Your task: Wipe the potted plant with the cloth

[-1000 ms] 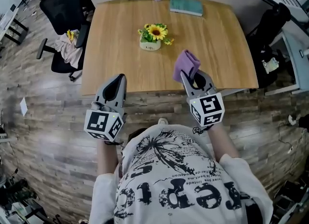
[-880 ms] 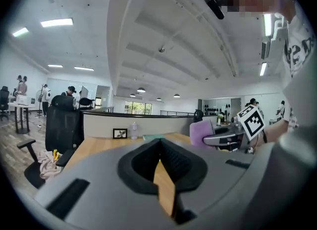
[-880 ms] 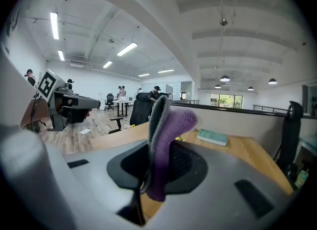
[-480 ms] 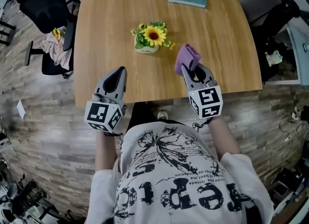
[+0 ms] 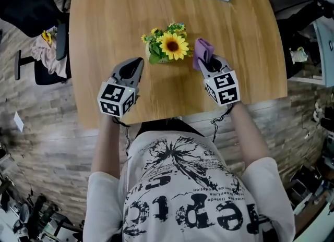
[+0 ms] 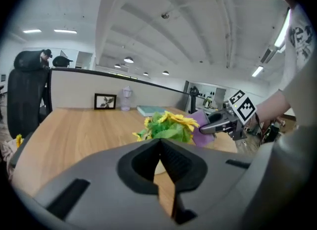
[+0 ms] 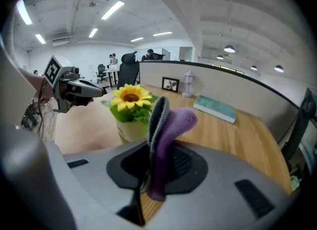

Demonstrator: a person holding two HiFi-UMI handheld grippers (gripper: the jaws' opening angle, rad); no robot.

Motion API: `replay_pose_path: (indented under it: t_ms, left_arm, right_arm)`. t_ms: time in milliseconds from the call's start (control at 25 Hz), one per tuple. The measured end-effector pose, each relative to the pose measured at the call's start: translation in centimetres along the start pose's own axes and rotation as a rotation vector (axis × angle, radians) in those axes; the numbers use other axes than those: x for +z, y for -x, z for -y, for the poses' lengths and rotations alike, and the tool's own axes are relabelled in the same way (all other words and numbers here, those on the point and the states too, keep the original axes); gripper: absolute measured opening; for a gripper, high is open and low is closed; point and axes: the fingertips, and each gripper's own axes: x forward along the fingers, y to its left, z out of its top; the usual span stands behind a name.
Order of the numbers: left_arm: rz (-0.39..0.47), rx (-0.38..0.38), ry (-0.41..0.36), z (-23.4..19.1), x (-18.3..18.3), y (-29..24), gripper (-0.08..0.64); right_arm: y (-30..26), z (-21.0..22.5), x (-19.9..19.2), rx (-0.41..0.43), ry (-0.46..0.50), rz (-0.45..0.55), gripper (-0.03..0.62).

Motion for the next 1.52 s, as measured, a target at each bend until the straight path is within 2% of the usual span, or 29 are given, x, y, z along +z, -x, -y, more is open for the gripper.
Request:
replay_pose_path:
  t_ms: [240, 480, 680, 840, 1080, 1200, 1520]
  left_arm:
    - [-0.047, -0.107, -0.048, -0.9, -1.1, -3.9, 0.003]
    - [-0.092, -0.166, -0.095, -1.0, -2.0, -6.7, 0.003]
    - [-0.055, -0.205, -0.047, -1.2, -2.0, -7.0, 0.003]
    - [-0.061, -0.206, -0.069, -1.1, -2.0, -6.9, 0.003]
    - [-0.07, -0.237, -0.024, -1.1, -2.0, -6.9, 0.002]
    - [-0.071, -0.229, -0.055, -1.1, -1.9, -6.9, 0.002]
    - [-0.058, -0.234, -0.054, -1.1, -2.0, -6.8, 0.002]
  right_arm:
    - [-4.6, 0.3, -2.4, 0.023, 0.018, -0.108, 0.072]
    - [-7.3, -0.1, -2.0, 0.037, 0.022, -0.123, 0.074]
    - [-8.3, -1.2, -1.5, 0.056, 0.003, -0.122, 0.073]
    - [-8.9, -2.7, -1.4, 0.068, 0.002, -0.13, 0.073]
    - [-8.8, -4.1, -1.7, 0.086, -0.002, -0.153, 0.072]
    - [-8.6, -4.7, -1.9, 0.09, -0.01, -0.168, 0.072]
    - [-7.4, -6.9, -3.0, 0.074, -0.099, -0.209, 0.072]
